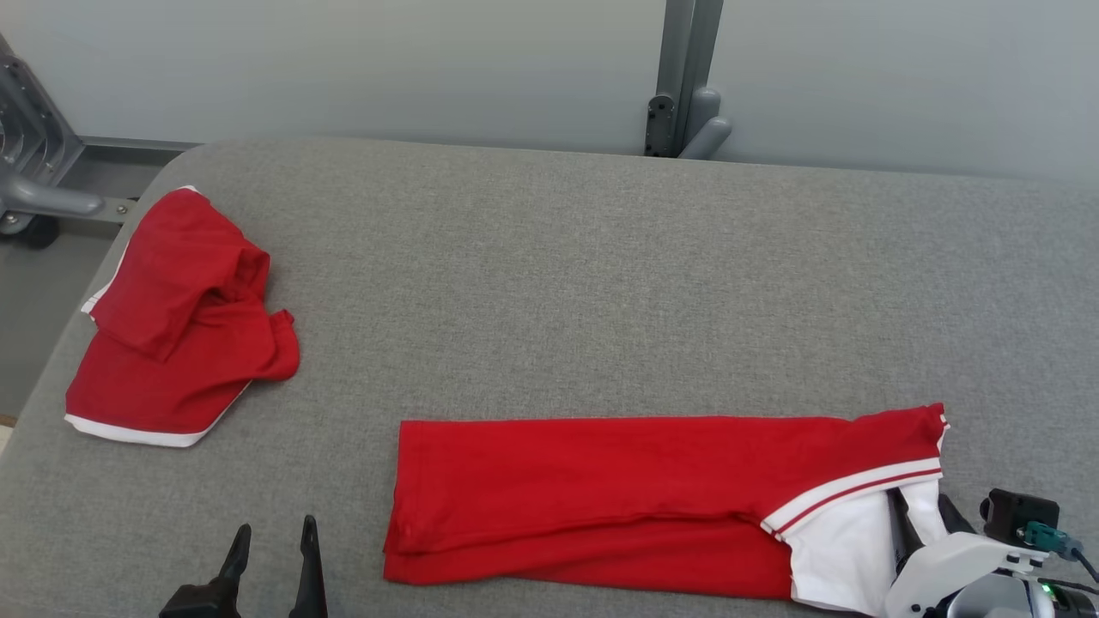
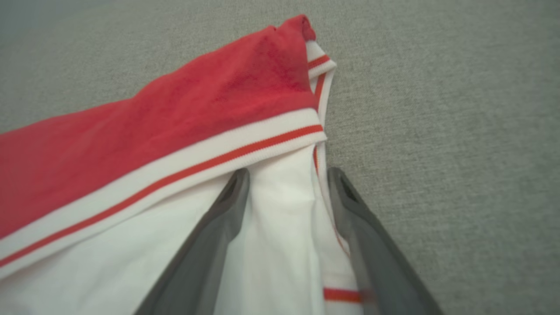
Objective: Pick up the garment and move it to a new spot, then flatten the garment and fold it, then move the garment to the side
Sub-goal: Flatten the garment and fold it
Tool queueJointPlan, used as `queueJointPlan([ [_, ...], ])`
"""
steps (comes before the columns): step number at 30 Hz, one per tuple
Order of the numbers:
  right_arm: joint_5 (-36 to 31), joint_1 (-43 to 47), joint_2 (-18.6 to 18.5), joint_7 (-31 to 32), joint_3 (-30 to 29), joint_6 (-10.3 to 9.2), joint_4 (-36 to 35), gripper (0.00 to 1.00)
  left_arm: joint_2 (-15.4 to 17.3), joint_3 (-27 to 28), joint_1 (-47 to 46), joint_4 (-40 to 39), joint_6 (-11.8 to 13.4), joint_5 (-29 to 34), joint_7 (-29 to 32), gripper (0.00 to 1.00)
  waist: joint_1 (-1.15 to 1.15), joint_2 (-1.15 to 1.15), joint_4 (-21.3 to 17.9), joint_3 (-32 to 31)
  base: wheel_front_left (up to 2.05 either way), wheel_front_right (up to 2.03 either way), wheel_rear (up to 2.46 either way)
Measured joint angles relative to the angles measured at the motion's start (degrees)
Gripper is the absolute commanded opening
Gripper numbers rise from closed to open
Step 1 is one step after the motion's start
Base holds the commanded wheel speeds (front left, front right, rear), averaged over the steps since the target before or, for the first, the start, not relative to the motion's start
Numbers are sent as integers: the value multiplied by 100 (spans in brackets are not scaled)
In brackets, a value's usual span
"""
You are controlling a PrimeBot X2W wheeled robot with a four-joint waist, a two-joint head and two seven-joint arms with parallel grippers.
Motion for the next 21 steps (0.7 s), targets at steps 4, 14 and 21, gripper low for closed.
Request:
queueJointPlan([
  [4,91,-32,-14,3,86,7,-22,0,1,-11,1,-21,21,-44,0,100,0,0,-76,-12,0,0,0],
  [14,70,-60,-160,37,-439,8,-278,0,1,-242,-14,-56,37,-160,0,100,0,0,-514,-60,0,0,0],
  [21,52,-64,-31,37,230,1,-862,0,-2,-552,-140,-55,64,-309,0,100,0,0,-967,-61,0,0,0],
])
